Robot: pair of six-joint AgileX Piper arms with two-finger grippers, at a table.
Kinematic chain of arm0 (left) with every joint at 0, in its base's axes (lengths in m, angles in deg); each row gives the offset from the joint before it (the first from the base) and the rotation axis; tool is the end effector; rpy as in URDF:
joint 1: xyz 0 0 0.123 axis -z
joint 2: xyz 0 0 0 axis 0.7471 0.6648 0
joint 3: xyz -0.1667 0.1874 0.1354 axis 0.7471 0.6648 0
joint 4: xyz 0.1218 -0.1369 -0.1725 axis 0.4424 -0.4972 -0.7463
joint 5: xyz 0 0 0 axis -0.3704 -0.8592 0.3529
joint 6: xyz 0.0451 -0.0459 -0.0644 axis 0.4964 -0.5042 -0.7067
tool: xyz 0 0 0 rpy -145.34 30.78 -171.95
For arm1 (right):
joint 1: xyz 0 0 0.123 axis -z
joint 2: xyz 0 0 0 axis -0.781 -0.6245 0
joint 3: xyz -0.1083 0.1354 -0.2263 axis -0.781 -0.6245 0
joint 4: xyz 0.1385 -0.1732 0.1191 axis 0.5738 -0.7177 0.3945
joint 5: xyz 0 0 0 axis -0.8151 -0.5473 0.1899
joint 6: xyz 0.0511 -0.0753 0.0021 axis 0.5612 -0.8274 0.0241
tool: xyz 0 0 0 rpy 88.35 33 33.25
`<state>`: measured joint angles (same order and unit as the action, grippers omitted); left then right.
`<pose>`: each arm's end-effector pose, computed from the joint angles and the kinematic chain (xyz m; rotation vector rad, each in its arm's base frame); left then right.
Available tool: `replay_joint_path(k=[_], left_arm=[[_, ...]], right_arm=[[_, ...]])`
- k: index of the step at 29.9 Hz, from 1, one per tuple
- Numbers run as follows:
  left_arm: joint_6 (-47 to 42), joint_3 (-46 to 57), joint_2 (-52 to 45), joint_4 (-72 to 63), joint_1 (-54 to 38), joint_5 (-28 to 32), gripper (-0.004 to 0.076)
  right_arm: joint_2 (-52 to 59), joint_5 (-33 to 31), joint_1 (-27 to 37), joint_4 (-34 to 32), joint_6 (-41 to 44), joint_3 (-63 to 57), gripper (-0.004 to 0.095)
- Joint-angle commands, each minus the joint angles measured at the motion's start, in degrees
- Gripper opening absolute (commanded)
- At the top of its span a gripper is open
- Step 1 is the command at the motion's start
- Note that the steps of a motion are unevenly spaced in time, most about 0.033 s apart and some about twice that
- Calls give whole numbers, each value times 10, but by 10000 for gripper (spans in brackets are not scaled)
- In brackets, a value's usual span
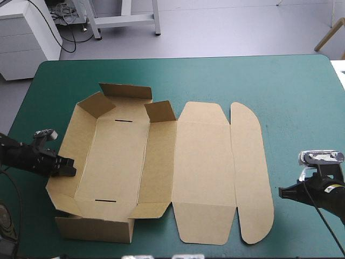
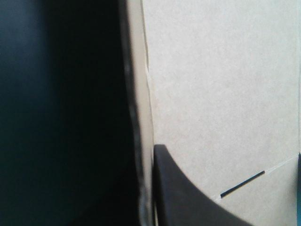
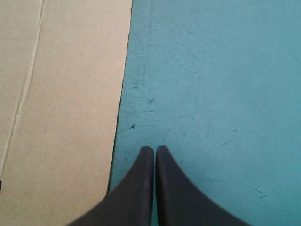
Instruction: Fold the box
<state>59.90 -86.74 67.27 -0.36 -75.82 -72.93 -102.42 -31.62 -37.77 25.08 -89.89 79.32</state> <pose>0.2446 0.0759 0.2265 0.1172 2.8529 -0.7159 0.1213 -0.0121 0.2920 -0.0880 2.4728 0.0249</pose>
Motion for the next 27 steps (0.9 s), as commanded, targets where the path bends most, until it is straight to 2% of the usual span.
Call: replay_joint_path(k=[1,5,14,21,27], left_arm=[[-43,-81,-23,43,69,-49,-10],[-73,-156,-23,113,145,-26,-10],[-101,-265,-11,335,355,109,-10],[-105,-266,11,509,498,264,-10],[-105,-266,26,611,580,391,-10]], right_arm=[[1,28,2,10,-4,14,-4],[1,28,2,10,-4,14,-4],[1,31,2,10,-4,14,-4],[1,22,2,8,-4,14,-4],[1,12,2,8,-4,14,-4]])
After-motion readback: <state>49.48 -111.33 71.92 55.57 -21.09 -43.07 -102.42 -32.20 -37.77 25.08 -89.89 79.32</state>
